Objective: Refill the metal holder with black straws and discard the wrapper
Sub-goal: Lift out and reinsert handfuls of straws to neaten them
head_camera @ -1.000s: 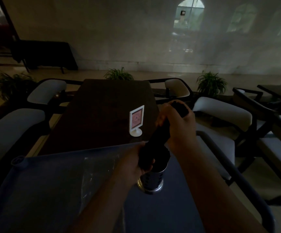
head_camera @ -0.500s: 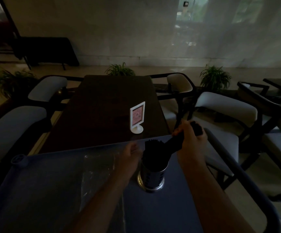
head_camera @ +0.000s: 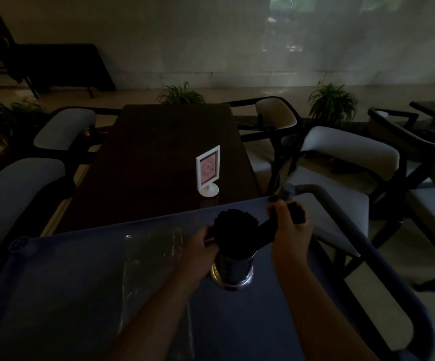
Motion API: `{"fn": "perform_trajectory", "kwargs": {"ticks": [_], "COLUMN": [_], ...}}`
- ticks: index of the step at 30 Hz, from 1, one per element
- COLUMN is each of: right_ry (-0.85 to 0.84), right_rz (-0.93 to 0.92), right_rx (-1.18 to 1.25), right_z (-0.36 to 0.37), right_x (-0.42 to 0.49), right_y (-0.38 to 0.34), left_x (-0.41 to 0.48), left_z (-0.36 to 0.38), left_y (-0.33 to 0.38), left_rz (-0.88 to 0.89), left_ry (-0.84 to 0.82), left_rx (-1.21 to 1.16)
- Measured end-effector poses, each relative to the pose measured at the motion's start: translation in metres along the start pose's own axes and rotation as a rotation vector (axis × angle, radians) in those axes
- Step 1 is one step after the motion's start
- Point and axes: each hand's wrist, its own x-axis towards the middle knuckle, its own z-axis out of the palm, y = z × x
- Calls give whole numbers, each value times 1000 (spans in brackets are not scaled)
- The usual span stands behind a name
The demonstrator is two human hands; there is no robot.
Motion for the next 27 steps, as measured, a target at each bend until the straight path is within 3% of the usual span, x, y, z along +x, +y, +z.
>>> {"fn": "perform_trajectory", "kwargs": {"ticks": [12, 18, 24, 27], "right_ry": [-265, -245, -388, -470], "right_rz": [-26, -61, -3, 132], "right_rx": [-285, -342, -349, -234], "right_z": [0, -1, -8, -17], "right_x": [-16, -28, -17, -14], "right_y": [45, 61, 64, 62], "left_x": [-12, -16, -18, -20], "left_z": [6, 7, 4, -5], "left_y": [3, 6, 7, 3], "left_rz": [-7, 20, 26, -1], "left_ry": [9, 30, -21, -94], "left_rx": [65, 124, 38, 12]}}
